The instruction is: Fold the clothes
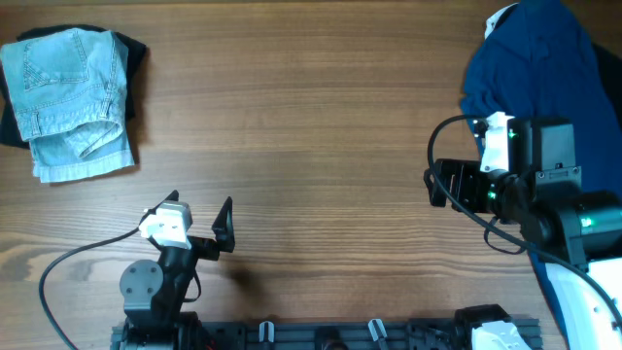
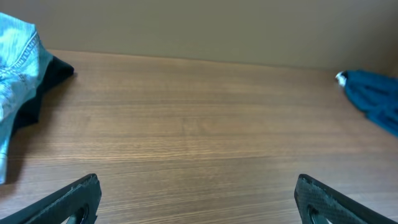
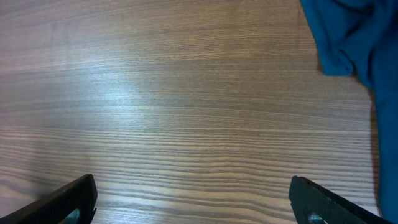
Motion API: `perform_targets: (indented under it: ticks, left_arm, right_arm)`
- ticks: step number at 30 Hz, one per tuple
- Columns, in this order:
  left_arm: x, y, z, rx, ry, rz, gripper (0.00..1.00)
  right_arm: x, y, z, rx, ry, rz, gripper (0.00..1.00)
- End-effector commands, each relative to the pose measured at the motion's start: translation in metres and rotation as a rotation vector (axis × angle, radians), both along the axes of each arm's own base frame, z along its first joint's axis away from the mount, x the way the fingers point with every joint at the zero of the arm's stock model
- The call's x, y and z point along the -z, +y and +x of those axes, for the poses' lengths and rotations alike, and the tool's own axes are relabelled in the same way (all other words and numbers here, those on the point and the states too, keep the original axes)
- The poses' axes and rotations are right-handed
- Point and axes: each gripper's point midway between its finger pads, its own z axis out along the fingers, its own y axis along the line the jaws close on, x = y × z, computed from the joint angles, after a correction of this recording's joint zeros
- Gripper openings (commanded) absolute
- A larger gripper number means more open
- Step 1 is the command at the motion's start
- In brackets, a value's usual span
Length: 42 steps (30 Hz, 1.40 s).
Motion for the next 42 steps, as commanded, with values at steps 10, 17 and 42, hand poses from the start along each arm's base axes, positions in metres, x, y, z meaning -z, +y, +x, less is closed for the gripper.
perform_targets:
  ticks: [10, 17, 42]
  left_arm:
    - [-0.049, -0.006, -0.003, -0.009, 0.206, -0.142, 1.00]
    - [-0.062, -0.029, 0.026, 0.096, 0.566, -0.198, 1.00]
    - [-0.020, -0.113, 0.037, 0.323, 0.762, -0.102, 1.00]
  right_arm:
    - [-0.028, 0.003, -0.009, -0.075, -0.117, -0.009, 1.00]
    - [-0.068, 0.002, -0.005, -0.080, -0.180, -0.016, 1.00]
    - [-0.020, -0.150, 0.024, 0.738, 0.257, -0.014, 1.00]
